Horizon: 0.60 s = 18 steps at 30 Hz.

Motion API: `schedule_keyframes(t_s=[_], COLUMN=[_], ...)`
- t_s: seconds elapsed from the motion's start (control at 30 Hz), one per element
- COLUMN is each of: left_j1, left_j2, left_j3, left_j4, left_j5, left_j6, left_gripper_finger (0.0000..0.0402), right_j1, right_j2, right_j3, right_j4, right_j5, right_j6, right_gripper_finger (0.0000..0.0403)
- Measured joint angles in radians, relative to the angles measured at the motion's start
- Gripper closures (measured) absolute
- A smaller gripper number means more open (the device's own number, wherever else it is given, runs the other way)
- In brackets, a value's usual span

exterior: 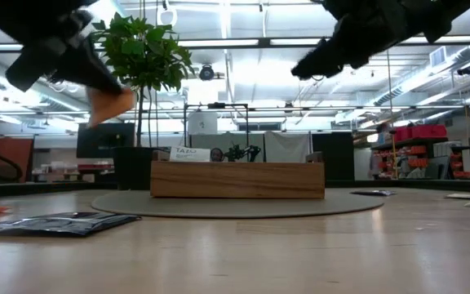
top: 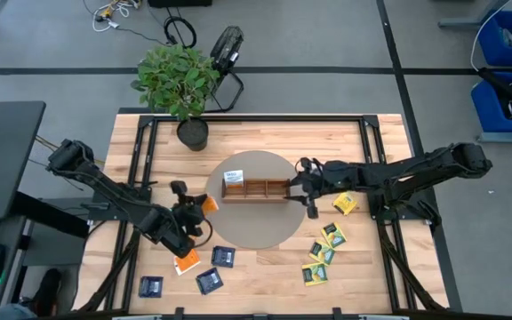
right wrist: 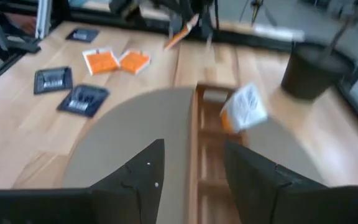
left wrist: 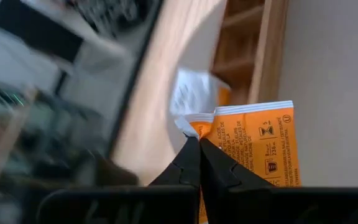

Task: Pick & Place Tea
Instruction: Put the orange tea bag into the left section of the wooden organizer

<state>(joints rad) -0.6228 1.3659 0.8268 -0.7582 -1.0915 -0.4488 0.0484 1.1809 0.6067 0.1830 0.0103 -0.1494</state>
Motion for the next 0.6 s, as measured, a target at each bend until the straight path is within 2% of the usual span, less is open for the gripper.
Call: schedule_keyframes(t_s=[0.1, 0.27, 0.33, 0.43, 0.6], left_j1=[0.001, 0.025, 0.036, 0.053, 0.087], left_j2=[0.0, 0.0, 0.0, 0.0, 0.0], left_j3=[0.0, 0.0, 0.0, 0.0, 0.0], left_j4=[0.097, 0.272, 0.35, 0.48, 0.718], left_j5=[-0.034, -0.031, -0.031, -0.017, 0.126], left_j6=[0.189, 0.45, 0.551, 0.691, 0.901], left_gripper_finger=[0.04, 0.04, 0.04, 0.04, 0.04], right_j1=[-0.024, -0.09, -0.123, -0.167, -0.226], right_j2=[0.0, 0.012, 0.029, 0.067, 0.138], right_j3=[0.0, 0.0, 0.0, 0.0, 0.003], right_j4=[0.058, 0.134, 0.176, 0.243, 0.336], right_j5=[0.0, -0.008, -0.068, -0.214, -0.405], right_j6=[-0.017, -0.032, -0.025, -0.009, 0.024], right_gripper_finger=[0.0232, 0.0232, 0.0232, 0.0232, 0.0232])
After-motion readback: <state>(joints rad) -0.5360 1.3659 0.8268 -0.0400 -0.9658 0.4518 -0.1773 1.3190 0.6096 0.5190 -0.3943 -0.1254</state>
